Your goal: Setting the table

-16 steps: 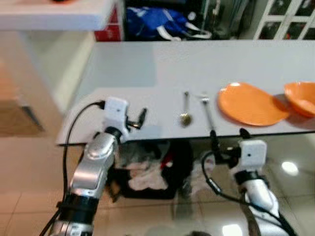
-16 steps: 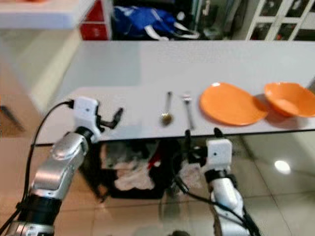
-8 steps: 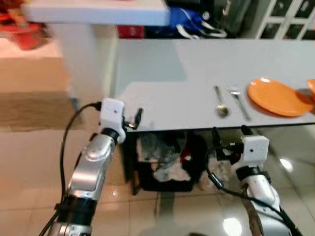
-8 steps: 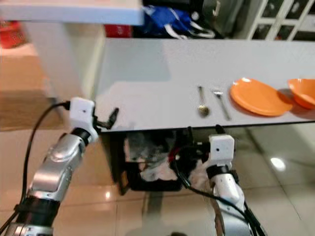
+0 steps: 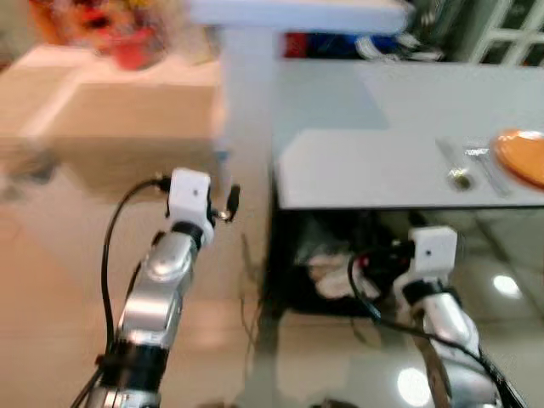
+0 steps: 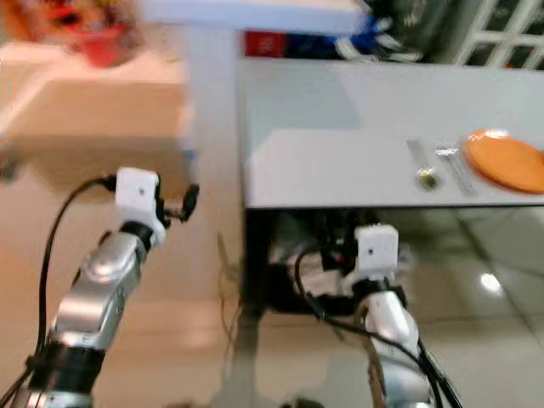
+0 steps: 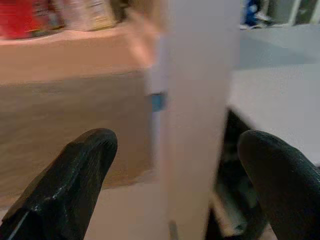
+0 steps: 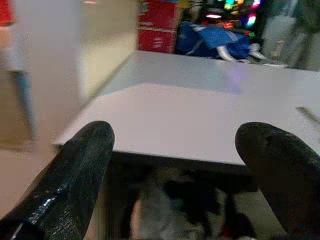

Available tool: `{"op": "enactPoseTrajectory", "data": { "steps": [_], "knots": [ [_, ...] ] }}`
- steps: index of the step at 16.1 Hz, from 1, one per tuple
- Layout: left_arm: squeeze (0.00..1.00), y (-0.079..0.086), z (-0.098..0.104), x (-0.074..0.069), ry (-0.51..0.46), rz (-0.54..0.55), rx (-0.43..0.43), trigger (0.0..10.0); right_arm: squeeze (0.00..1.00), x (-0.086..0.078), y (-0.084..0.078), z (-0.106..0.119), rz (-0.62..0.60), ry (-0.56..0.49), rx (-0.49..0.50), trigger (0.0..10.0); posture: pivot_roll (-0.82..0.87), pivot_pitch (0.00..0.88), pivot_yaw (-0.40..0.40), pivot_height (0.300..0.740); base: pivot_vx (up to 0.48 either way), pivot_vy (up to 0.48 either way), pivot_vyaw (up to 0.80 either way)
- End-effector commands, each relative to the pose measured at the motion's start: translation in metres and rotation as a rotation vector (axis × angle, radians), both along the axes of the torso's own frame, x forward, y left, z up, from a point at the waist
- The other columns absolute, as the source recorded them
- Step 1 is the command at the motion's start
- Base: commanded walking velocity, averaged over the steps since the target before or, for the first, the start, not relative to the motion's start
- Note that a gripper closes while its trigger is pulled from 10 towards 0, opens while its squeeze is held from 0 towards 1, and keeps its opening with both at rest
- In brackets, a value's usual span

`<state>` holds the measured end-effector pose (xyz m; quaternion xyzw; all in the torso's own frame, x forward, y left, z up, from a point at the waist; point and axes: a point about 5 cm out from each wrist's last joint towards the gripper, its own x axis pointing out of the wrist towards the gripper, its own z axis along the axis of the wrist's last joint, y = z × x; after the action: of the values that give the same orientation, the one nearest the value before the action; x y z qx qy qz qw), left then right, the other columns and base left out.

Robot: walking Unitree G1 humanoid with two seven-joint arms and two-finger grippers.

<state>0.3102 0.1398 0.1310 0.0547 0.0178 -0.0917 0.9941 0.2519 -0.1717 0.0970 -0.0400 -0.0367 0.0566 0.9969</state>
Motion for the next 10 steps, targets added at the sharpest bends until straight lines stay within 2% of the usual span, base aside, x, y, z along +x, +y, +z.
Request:
{"op": "enactPoseTrajectory", "data": {
  "steps": [1,4,6,10],
  "knots": [
    [0.0,-0.007,-0.001,-0.002,-0.001,-0.016,0.006,10.0,0.0,0.0,-0.004,-0.001,-0.006,0.011,-0.001,10.0,-0.09,0.0,-0.03,0.736,-0.416,0.244,0.79],
    [0.0,-0.01,-0.001,-0.003,0.006,-0.024,0.019,10.0,0.0,0.001,-0.002,-0.002,0.01,0.019,0.007,10.0,-0.07,0.0,-0.033,0.736,-0.416,0.244,0.65],
    [0.0,-0.009,0.0,0.004,0.027,-0.009,-0.001,10.0,0.0,0.004,0.0,-0.003,0.018,0.025,0.009,10.0,-0.07,0.0,-0.031,0.736,-0.379,0.296,0.0],
    [0.0,-0.009,0.006,0.007,0.006,-0.008,-0.008,10.0,0.0,0.006,0.0,-0.003,0.016,0.023,0.015,10.0,-0.07,0.0,-0.03,0.736,0.0,0.0,0.0]
  ]
}}
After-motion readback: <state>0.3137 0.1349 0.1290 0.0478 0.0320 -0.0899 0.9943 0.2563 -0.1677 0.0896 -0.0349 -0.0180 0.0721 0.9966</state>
